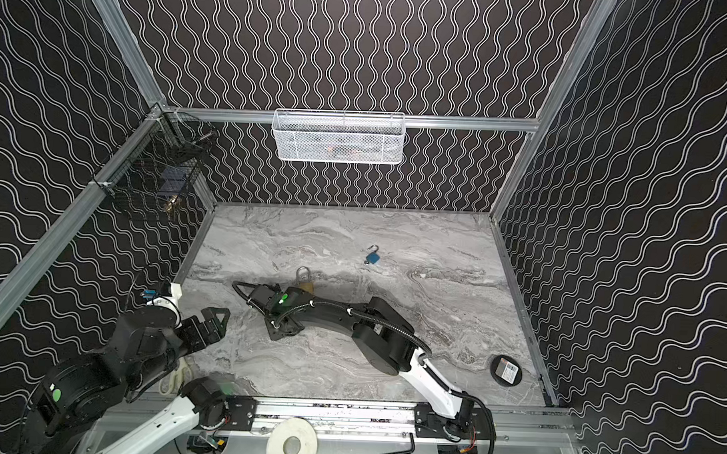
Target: Unlock with the key
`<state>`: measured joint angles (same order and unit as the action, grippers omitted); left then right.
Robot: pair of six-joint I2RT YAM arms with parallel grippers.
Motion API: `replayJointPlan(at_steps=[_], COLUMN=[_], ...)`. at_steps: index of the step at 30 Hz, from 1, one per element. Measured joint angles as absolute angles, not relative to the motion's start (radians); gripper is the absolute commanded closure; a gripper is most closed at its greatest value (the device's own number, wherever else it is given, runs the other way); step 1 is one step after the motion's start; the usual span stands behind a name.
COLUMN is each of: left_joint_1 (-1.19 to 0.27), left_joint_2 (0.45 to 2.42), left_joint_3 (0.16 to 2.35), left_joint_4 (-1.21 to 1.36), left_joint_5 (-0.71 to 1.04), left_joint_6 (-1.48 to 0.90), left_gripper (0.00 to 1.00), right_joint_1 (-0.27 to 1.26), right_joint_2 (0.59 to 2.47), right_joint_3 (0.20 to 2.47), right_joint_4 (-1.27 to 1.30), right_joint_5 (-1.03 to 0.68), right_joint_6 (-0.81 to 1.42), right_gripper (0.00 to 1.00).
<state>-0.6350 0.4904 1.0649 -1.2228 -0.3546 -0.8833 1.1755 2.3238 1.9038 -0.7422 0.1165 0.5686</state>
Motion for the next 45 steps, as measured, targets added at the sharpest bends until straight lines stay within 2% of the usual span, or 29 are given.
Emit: replayJointPlan(at_steps=[14,18,19,21,23,29,31,33,34,45], left_joint_1=[-0.635,-0.635,-0.635,-0.635,-0.635,-0.635,-0.635,-0.635,-0.635,-0.635], left_joint_2=[0.488,0.486,0.486,0.484,0.480,0.472,0.466,0.463,0.463,0.470], left_joint_3=[1.020,1.011,1.008,1.007,1.007,1.008,1.014,1.023,1.027,1.018], left_joint_4=[-1.169,-1.164,-1.162,-1.161,-1.156,-1.150,-1.150,-1.146,-1.146,-1.131], left_joint_5=[-0.325,-0.323,-0.322,-0.317,-0.313,-0.311,-0.312,-0.316,-0.318,-0.326], left_joint_6=[-0.884,-0.884,-0.884,-0.884,-0.884,-0.884,-0.884,-0.883,-0.883,-0.880], left_gripper=[0.03,0.03,0.03,0.03,0.03,0.03,0.03,0.03,0.03,0.03], right_joint_1=[1.201,1.211,1.214,1.216,1.215,1.215,1.215,1.213,1.210,1.202], right_joint_2=[2.271,2.269,2.270,2.283,2.304,2.306,2.293,2.289,2.289,2.270], right_joint_3=[1.803,1.799,1.802,1.825,1.852,1.835,1.809,1.800,1.800,1.778], right_joint_4=[-0.706,-0.688,-0.684,-0.685,-0.683,-0.672,-0.656,-0.652,-0.655,-0.678], right_joint_5=[0.073,0.065,0.065,0.058,0.046,0.032,0.031,0.036,0.039,0.037], right_joint_6=[0.583,0.583,0.582,0.577,0.566,0.568,0.572,0.576,0.577,0.585], right_gripper=[0.55,0.52,0.53,0.62,0.65,0.54,0.58,0.69,0.71,0.76])
